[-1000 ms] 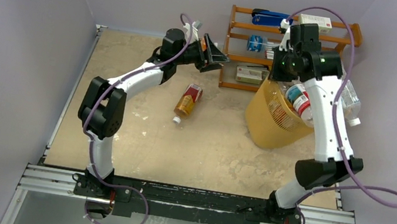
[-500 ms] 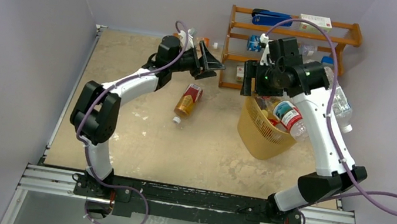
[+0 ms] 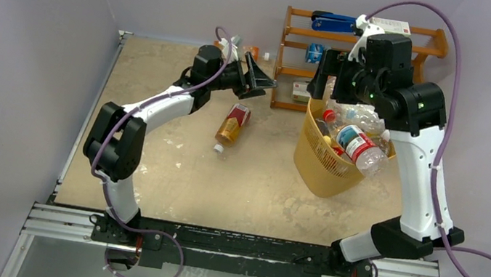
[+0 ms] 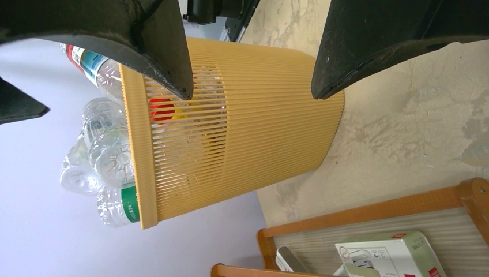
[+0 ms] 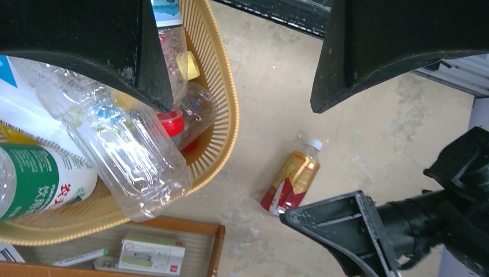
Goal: Put the plastic bottles in the bin
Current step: Adjust the trash bin at the center of the board, then pick up the plastic bottle at the center of the board.
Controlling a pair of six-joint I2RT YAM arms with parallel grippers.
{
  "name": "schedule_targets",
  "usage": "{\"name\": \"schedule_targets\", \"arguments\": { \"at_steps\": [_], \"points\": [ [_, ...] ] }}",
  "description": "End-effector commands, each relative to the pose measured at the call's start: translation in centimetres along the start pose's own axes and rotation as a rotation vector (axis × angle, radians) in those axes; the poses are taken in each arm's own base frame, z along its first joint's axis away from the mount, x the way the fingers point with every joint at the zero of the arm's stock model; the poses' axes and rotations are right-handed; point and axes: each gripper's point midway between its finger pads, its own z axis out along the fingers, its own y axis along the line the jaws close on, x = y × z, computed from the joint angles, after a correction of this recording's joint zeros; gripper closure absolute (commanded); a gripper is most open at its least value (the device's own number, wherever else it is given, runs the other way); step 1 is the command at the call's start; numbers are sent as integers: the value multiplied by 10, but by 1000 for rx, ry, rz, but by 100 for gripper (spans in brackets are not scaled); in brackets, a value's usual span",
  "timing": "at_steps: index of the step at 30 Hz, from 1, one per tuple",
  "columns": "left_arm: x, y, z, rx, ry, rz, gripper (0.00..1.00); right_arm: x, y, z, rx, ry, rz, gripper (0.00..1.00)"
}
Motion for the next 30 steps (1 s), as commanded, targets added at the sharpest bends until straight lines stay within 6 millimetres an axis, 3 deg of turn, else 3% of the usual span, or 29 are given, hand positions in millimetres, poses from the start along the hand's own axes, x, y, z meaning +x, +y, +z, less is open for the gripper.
{"name": "schedule_targets", "arguments": {
  "at_steps": [1,7,9,11,15,21,30],
  "points": [
    [-15,-21,-11,12,-43,103,25,-33,16,-15,-77,-124,19,9],
    [-20,37,-27,-226,-24,146,23,-33,55,-12,-293,-107,-22,9],
    [-18,61,-35,-347,3,196,22,-35,72,-21,-382,-132,-36,8],
    [-11,80,-43,-428,47,235,22,-38,84,-32,-458,-165,-47,1],
    [5,113,-53,-523,133,261,22,-38,100,-57,-580,-215,-62,0],
    [19,165,-71,-714,196,292,23,-30,103,-74,-621,-226,-53,0],
    [28,203,-68,-882,280,394,23,-16,99,-79,-629,-218,-53,0]
  ]
}}
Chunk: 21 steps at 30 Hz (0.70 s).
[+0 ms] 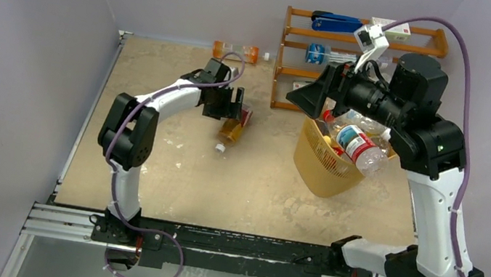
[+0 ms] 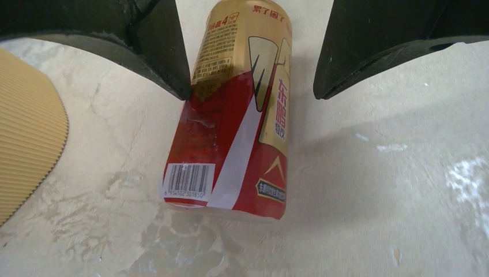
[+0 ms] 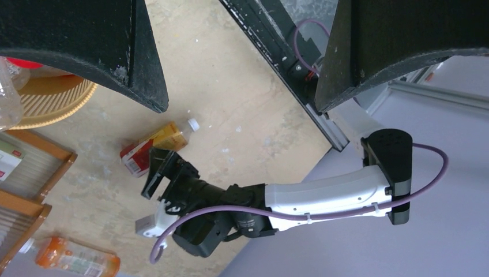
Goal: Put the plastic bottles in the bin
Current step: Pick up the plastic bottle at the center of the board.
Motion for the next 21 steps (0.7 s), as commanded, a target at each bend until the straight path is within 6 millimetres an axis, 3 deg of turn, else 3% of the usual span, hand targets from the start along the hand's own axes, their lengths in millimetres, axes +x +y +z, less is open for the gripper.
{"name": "schedule_targets", "arguments": {
  "at_steps": [1,11,13,17,19,21],
  "points": [
    [-12,7,8,-121,-25,126,23,0,6,0,-37,-18,-9,0],
    [7,-5,28,-169,15,195,24,17,1,-3,-24,13,-7,0],
    [9,-4,31,-181,15,189,32,19,1,-5,-26,16,-7,0],
    [6,-10,29,-164,-1,165,64,20,4,-11,-25,16,-12,0],
    [-4,-21,18,-132,-32,154,71,18,5,-17,-16,5,-16,0],
    [-19,-37,0,-81,-83,145,72,15,8,-22,-15,-5,-21,0]
  ]
}}
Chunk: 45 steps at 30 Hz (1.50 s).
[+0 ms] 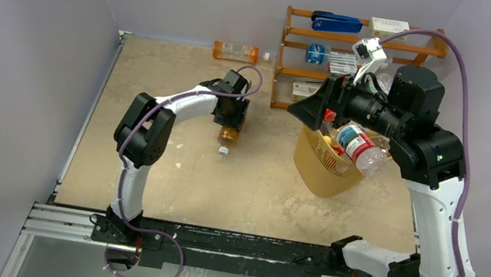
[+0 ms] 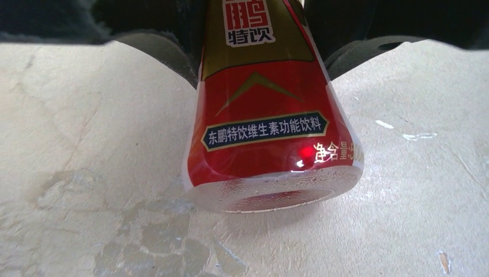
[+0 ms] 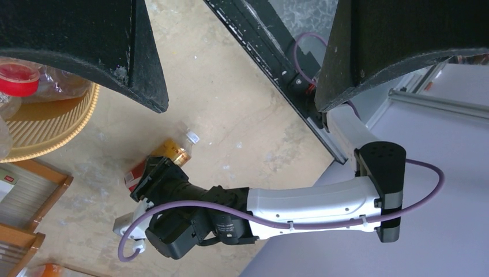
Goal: Put the plastic bottles in the bin
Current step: Pick up the plastic bottle at the center of the board, then place the plastic bottle in the trash bin.
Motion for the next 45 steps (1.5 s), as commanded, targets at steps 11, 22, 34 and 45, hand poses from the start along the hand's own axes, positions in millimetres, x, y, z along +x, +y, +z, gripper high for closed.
{"name": "schedule_targets", "arguments": {
  "at_steps": [11,22,34,45],
  "points": [
    [-146,-124,-255,548,-616,-35,71,-36,27,-49,7,-155,-41,0],
    [-165,-201,-415,982,-1083,1,71,-69,40,-95,61,-347,-9,0],
    [-142,-257,-414,989,-1355,26,71,-72,37,-119,122,-409,2,0],
    [-134,-282,-371,855,-1432,41,74,-60,31,-120,141,-396,-6,0]
  ]
}}
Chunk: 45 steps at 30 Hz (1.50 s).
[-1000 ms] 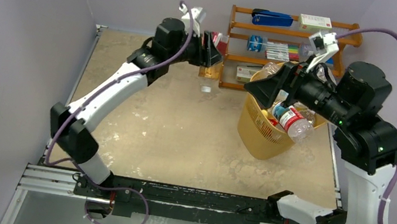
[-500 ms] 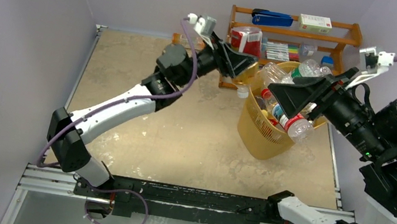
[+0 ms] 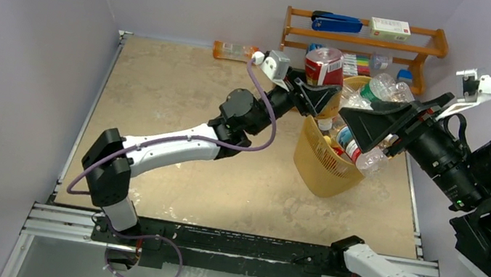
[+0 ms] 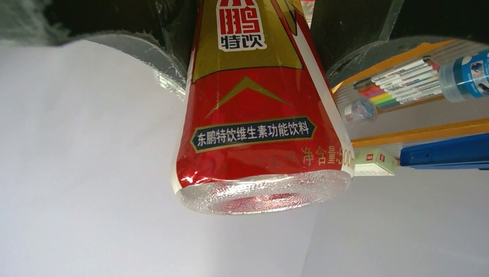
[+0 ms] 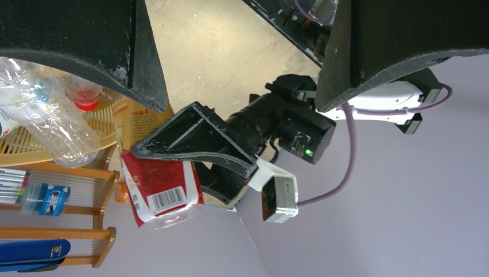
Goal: Put the plastic bottles in the bin
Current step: Place the plastic bottle in the trash bin.
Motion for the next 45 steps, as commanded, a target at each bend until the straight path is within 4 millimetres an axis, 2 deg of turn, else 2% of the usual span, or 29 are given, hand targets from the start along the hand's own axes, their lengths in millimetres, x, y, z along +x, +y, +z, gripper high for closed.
{"name": "schedule_targets", "arguments": {
  "at_steps": [1,7,17,19,22,31,34,38,45],
  "points": [
    [-10,2,6,-31,-116,78,74,-3,-1,-2,0,-23,-14,0],
    [19,10,10,-68,-89,137,79,0,-3,-5,7,-21,-25,0],
    [53,23,9,-102,-16,164,77,4,-3,-9,0,-24,-31,0],
    [56,24,8,-109,2,161,74,3,-2,-10,-3,-28,-32,0],
    [58,27,7,-132,27,158,64,2,-1,-11,-4,-30,-31,0],
    [70,29,1,-124,75,174,54,4,0,-10,-18,-32,-25,0],
    [72,27,3,-117,87,175,49,4,0,-10,-20,-35,-24,0],
    [83,26,8,-109,151,172,40,4,2,-11,-27,-36,-21,0],
    [84,21,5,-93,200,169,32,6,2,-12,-30,-38,-20,0]
  ]
}}
